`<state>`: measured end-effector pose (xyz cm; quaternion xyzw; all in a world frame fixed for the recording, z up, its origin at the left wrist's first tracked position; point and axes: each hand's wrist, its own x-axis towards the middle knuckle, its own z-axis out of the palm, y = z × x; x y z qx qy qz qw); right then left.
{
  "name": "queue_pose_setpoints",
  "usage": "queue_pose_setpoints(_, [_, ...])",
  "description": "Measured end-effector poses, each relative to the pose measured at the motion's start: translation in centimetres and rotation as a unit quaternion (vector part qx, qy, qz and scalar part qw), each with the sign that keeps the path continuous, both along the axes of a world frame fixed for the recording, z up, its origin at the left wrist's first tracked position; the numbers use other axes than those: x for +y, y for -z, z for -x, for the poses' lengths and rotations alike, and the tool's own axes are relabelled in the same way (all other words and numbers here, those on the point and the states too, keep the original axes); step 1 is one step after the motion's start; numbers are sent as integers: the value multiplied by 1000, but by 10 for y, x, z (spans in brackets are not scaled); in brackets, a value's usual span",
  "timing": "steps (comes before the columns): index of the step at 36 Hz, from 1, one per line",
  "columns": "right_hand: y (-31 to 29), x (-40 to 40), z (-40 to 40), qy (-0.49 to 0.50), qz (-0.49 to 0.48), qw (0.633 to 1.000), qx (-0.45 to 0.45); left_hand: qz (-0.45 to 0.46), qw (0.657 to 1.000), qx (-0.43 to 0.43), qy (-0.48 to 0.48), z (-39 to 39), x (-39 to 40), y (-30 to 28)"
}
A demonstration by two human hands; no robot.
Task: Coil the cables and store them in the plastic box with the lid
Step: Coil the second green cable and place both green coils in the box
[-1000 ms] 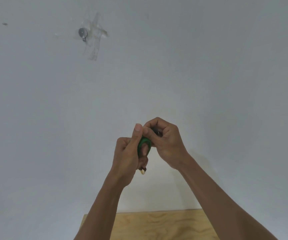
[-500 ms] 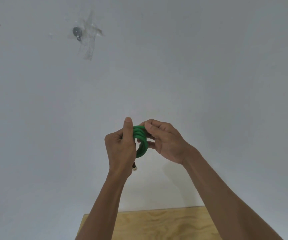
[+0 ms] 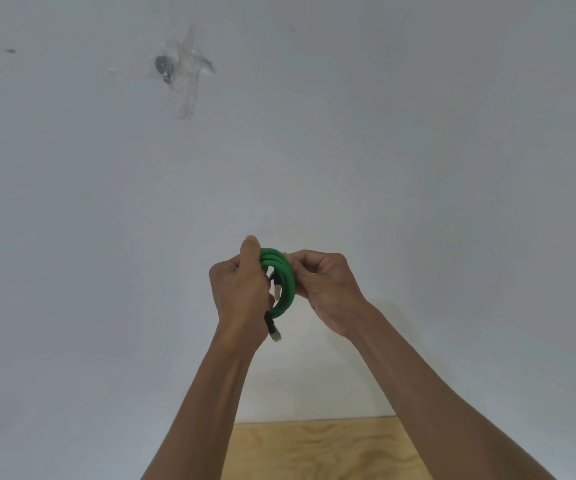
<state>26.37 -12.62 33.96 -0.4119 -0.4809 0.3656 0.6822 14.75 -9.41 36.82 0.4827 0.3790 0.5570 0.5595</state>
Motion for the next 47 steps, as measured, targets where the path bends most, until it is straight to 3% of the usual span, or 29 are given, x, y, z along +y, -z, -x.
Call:
queue_pose_setpoints(5, [-1, -1, 2, -58, 46, 997, 18, -2, 999, 31, -13, 4, 4, 5])
queue_pose_setpoints(11, [3, -6, 1, -135, 102, 985, -42, 33, 999, 35, -24, 8, 8, 15])
queue_pose_setpoints(15, [12, -9, 0, -106, 66, 989, -80, 22, 998, 61, -27, 8, 11, 17])
queue_pose_setpoints(30, [29, -7, 10, -94, 65, 993, -12, -17, 991, 127, -36, 10, 20, 34])
queue_pose_setpoints(34, [34, -5, 16, -87, 57, 995, 5, 0, 993, 105, -53, 11, 24, 40])
queue_pose_setpoints(37, [36, -4, 18, -119, 86, 989, 36, -15, 990, 134, -48, 12, 26, 45])
queue_pose_setpoints(47, [45, -3, 11, -74, 146, 983, -81, -104, 968, 215, -72, 17, 27, 63])
